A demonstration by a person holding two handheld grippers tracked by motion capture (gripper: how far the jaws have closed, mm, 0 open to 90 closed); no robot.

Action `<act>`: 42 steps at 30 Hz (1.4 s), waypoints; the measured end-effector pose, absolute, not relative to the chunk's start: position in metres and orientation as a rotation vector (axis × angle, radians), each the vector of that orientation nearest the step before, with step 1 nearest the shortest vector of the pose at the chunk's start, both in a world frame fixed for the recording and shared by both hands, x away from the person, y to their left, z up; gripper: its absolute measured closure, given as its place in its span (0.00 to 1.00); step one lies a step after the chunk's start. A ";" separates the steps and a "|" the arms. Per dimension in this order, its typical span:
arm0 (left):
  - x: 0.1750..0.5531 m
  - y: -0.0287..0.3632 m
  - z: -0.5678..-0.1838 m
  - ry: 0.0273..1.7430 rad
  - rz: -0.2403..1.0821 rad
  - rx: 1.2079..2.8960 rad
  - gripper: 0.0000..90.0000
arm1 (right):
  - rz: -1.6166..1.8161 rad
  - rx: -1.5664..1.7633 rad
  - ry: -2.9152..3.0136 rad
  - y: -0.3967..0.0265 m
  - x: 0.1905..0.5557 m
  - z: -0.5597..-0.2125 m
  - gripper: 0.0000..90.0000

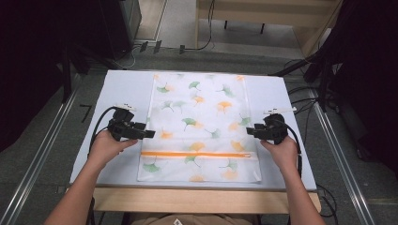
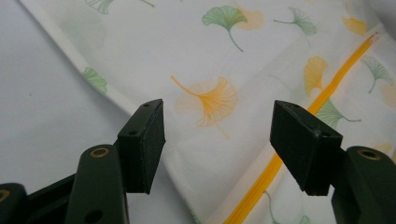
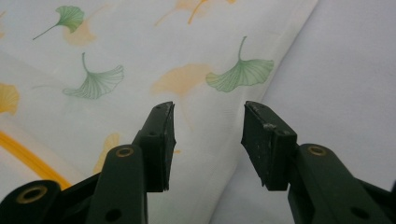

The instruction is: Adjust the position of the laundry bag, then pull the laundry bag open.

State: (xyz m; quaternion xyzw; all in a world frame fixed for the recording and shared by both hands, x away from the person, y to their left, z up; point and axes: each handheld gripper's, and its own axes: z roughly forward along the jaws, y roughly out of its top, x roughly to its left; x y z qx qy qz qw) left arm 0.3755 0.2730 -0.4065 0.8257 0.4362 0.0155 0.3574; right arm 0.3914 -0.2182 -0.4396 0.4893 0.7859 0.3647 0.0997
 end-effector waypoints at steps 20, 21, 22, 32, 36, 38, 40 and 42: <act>0.370 0.243 -0.400 1.010 0.026 2.184 0.40 | 1.083 1.422 2.341 -0.225 0.349 -0.433 0.60; 0.369 0.242 -0.400 1.011 0.030 2.188 0.40 | 1.084 1.420 2.342 -0.226 0.346 -0.433 0.60; 0.369 0.240 -0.400 1.008 0.029 2.188 0.40 | 1.087 1.427 2.341 -0.226 0.343 -0.433 0.60; 0.363 0.216 -0.402 0.949 0.019 2.237 0.40 | 1.087 1.490 2.350 -0.234 0.319 -0.438 0.60; 0.361 0.209 -0.401 0.935 0.021 2.234 0.40 | 1.076 1.497 2.355 -0.235 0.314 -0.439 0.61; 0.359 0.202 -0.401 0.923 0.010 2.229 0.40 | 1.075 1.493 2.365 -0.237 0.310 -0.441 0.66; 0.359 0.197 -0.401 0.924 0.005 2.227 0.43 | 1.094 1.510 2.382 -0.237 0.310 -0.442 0.70; 0.359 0.195 -0.401 0.920 0.007 2.225 0.43 | 1.095 1.529 2.389 -0.237 0.310 -0.442 0.71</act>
